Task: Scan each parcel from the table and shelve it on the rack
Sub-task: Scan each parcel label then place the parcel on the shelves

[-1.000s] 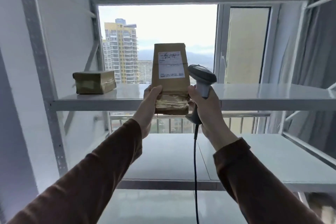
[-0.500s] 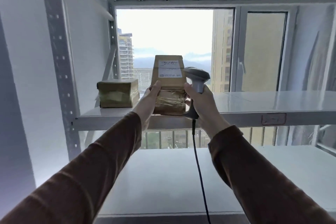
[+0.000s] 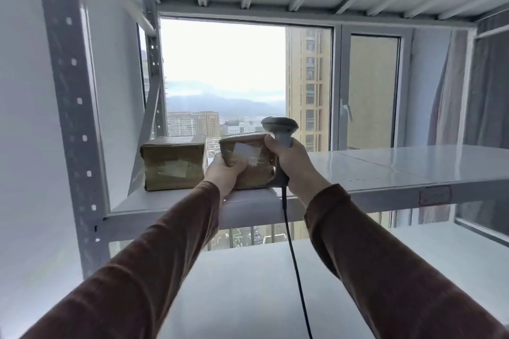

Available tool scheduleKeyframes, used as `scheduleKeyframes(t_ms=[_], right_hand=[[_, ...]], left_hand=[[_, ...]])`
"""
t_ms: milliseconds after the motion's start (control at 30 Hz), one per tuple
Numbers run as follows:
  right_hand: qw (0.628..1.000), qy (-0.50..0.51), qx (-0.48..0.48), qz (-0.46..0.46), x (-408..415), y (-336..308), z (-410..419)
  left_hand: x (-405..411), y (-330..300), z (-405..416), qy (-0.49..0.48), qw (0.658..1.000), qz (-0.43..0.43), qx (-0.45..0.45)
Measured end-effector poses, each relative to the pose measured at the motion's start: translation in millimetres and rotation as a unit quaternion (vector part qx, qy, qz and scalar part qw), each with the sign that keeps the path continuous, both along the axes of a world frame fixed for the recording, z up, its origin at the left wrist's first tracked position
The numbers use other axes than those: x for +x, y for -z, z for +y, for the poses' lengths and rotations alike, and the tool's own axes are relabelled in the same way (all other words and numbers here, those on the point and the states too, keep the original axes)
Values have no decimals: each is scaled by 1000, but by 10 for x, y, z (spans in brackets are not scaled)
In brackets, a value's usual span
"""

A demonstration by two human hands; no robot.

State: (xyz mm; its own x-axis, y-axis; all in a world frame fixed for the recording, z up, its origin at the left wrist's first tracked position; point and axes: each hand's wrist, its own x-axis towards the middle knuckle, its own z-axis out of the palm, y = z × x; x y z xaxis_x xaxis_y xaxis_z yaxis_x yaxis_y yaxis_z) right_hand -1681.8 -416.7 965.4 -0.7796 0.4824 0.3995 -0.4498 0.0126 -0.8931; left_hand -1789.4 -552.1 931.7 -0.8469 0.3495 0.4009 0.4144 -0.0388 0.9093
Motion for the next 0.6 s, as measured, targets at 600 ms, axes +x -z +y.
scheduleKeyframes(t_ms=[600], right_hand=[[999,6,-30,-27,-200,-58,-100]], left_hand=[[-1011,122,162,-52,998,-23,-39]])
